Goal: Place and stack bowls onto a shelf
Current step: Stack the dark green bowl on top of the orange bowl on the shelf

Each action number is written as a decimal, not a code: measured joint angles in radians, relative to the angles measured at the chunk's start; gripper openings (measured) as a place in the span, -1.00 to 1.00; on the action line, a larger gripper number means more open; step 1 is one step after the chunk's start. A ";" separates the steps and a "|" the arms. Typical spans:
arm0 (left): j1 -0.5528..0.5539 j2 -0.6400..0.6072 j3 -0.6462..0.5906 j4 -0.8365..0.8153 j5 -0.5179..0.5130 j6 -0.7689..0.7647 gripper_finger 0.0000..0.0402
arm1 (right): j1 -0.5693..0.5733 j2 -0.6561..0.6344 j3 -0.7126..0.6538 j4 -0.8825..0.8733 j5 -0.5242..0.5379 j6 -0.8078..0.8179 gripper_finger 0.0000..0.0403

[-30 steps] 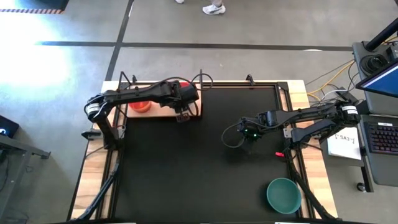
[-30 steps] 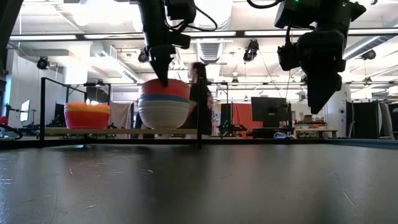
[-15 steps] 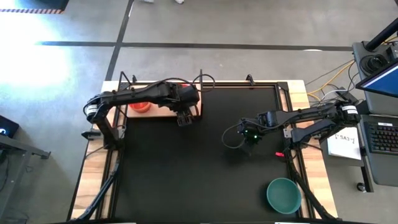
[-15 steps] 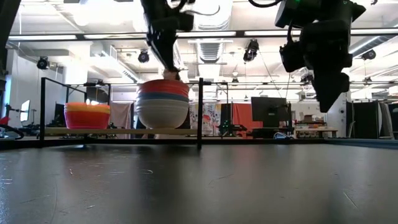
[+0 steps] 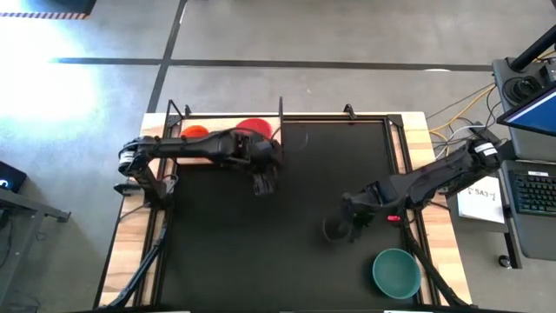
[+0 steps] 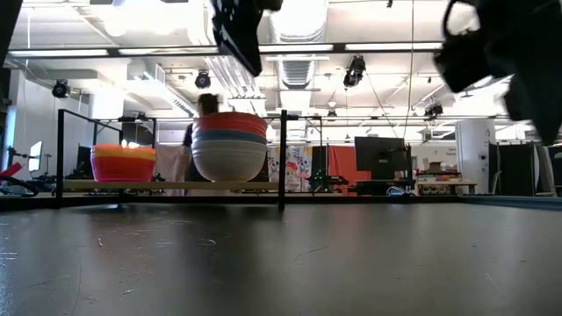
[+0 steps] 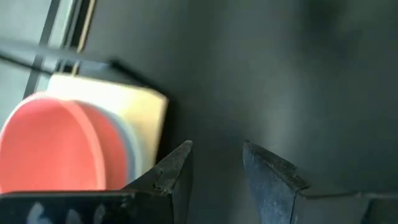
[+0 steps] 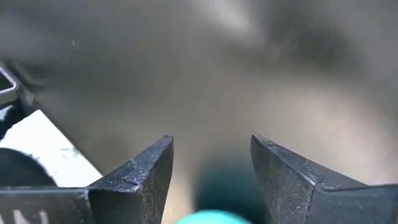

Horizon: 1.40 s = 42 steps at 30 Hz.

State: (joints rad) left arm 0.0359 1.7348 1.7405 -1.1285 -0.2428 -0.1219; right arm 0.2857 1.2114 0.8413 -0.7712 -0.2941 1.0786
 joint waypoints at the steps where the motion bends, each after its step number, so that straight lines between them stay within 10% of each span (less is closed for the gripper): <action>1: -0.015 0.000 0.000 0.014 0.000 0.001 -0.39 | 0.026 0.000 0.000 0.004 -0.004 0.047 0.01; 24: -0.157 0.074 -0.002 0.150 0.000 0.043 -0.38 | 0.476 0.095 0.128 0.033 0.103 0.757 0.01; 42: -0.159 0.097 -0.002 0.174 0.000 0.076 -0.39 | 0.532 0.406 0.276 -0.101 -0.042 0.679 0.01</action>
State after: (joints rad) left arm -0.1226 1.8313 1.7385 -0.9543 -0.2432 -0.0456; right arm 0.8181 1.6170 1.1178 -0.8725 -0.3361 1.7572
